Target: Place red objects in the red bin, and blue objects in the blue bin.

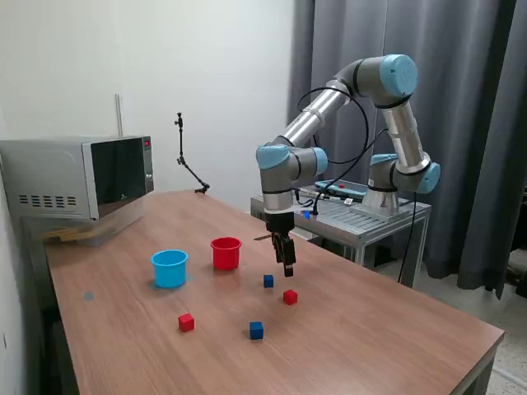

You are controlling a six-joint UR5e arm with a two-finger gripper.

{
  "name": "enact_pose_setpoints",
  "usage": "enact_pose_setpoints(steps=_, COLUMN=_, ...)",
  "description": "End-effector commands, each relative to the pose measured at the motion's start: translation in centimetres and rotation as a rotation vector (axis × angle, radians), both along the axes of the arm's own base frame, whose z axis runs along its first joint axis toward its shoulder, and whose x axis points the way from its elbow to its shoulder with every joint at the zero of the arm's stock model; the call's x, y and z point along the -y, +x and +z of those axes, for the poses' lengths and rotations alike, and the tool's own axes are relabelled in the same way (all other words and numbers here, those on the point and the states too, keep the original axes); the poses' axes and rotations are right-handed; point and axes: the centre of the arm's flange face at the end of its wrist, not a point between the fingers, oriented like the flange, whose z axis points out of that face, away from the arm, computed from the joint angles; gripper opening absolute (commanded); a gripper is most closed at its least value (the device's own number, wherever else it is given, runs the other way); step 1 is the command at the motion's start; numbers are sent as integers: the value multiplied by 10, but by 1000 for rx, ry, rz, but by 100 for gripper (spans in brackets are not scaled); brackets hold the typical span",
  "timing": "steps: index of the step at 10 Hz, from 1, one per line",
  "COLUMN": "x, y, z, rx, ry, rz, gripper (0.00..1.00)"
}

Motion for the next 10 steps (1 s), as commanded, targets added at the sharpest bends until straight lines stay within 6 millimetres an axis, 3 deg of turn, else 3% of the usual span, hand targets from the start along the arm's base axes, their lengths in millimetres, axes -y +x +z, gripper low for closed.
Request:
enact_pose_setpoints(steps=1, x=-3, y=10, z=-12, rx=-2, ry=6, rz=43, gripper=100)
enact_pose_setpoints(steps=5, x=-9, y=7, z=-9, rx=-18, ry=9, rz=57, gripper=100)
enact_pose_setpoints(steps=7, x=-26, y=2, z=-6, rx=-40, ry=26, rz=37, gripper=100)
enact_pose_setpoints(steps=10, x=-33, y=0, z=-17, rx=-38, ry=34, rz=48, gripper=100)
